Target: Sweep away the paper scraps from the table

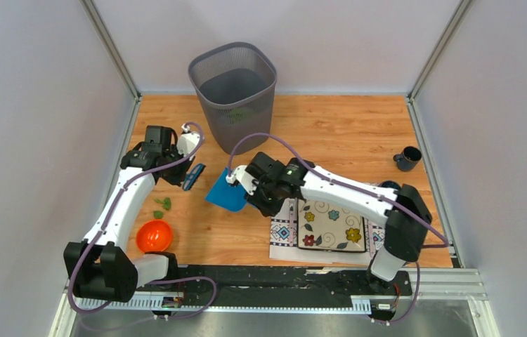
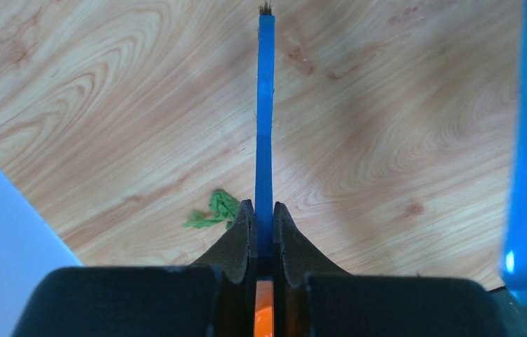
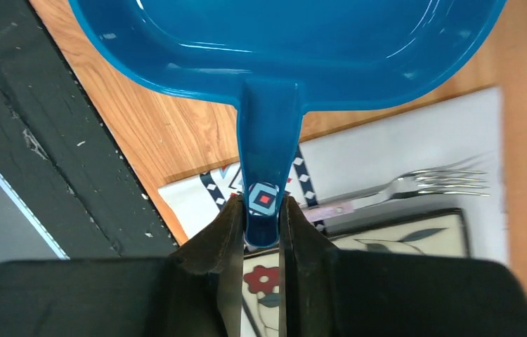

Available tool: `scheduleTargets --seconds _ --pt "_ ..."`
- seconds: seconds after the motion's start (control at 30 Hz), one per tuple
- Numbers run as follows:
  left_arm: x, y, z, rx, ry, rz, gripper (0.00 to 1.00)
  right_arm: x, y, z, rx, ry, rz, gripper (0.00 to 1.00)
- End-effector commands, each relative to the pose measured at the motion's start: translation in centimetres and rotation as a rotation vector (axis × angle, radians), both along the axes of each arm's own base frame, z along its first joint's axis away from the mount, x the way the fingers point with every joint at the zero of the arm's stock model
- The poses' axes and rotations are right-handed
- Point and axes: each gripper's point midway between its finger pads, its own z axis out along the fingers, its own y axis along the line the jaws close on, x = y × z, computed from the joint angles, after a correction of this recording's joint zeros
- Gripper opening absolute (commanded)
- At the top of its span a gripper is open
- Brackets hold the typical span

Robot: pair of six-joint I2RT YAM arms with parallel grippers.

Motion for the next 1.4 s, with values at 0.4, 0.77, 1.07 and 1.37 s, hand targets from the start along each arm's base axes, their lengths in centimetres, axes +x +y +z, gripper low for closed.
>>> scheduleTargets --seconds 0.4,0.77,1.07,1.37 --pt "1.3 0.7 3.9 0.021 -0.108 0.011 0.0 2.0 4.2 -9.6 -0.269 0.125 -0.219 0.23" --pt "0.2 -2.9 2.9 0.021 -0.062 -0.114 0.0 2.2 4.4 -1.5 -0.066 -0.013 -0.205 1.0" --pt "0.3 -4.4 2.5 0.35 -0.173 -0.138 0.0 4.9 -2.9 6.7 0.059 -0.264 -0.437 1.0" --pt "-2.4 -7.3 -3.1 0.541 -0.217 -0.321 0.0 6.5 -9.5 8.2 0.106 -0.269 -0.623 1.0"
